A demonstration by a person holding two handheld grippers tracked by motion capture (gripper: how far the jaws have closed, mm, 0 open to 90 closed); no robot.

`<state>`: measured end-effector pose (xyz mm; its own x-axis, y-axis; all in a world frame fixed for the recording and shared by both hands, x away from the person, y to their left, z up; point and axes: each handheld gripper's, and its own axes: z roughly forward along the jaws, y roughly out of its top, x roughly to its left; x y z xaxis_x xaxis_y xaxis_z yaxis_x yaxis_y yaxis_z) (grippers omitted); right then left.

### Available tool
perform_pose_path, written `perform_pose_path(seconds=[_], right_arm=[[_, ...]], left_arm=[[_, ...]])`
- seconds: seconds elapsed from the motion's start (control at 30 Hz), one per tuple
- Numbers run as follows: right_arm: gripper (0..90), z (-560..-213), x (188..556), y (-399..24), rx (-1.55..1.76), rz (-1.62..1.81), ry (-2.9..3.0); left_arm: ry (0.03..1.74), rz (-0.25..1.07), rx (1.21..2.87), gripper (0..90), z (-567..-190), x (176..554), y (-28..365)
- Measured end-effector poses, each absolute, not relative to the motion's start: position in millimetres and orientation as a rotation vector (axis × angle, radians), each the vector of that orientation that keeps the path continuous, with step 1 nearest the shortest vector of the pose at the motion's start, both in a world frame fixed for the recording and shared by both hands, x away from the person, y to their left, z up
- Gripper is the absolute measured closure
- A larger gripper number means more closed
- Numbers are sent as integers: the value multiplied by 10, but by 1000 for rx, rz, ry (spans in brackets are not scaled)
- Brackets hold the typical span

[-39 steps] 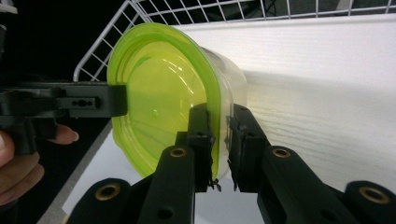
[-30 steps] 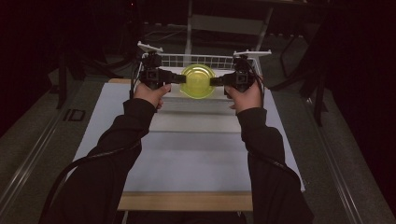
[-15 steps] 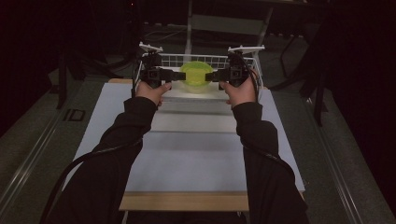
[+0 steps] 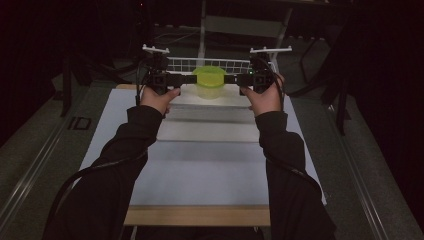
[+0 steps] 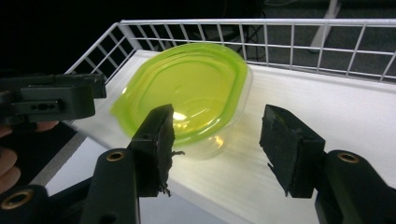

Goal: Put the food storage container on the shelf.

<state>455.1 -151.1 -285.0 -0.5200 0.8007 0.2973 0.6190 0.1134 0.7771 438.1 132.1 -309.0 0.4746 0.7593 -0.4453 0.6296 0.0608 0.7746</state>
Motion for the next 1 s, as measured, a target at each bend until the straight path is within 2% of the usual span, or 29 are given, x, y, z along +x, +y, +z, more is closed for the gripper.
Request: perform_pose_path(seconds=[0.07,0.17,0.23,0.3,0.37,0.47,0.57,0.63,0.83,1.0], right_arm=[[438,-2858,4483,-1526,1387,1355,2189],[411,-2889,4398,-1554,1351,1350,2187],[365,-2913,4348,-1571,1329,1370,2195],[316,-2931,4291,-1584,1308,1394,2199],[293,-2946,4227,-1586,1268,1397,2202],[252,-2968,4126,-1582,1218,1432,2225],[202,-2990,4025,-1568,1161,1470,2229],[202,-3003,3965,-1556,1142,1469,2227],[187,-3089,3815,-1511,1062,1436,2259],[178,-3183,3705,-1475,1015,1426,2283]], left_arm=[[1203,158,1617,443,-3091,4325,1357],[1182,127,1596,382,-3098,4253,1403],[1120,112,1587,359,-3103,4183,1423],[1057,113,1600,285,-3107,4104,1420],[1023,108,1608,277,-3125,4032,1409],[968,92,1633,171,-3181,3927,1372],[930,124,1640,109,-3231,3824,1347],[901,127,1651,11,-3264,3758,1347],[824,208,1663,11,-3345,3528,1364],[799,227,1693,12,-3447,3379,1371]])
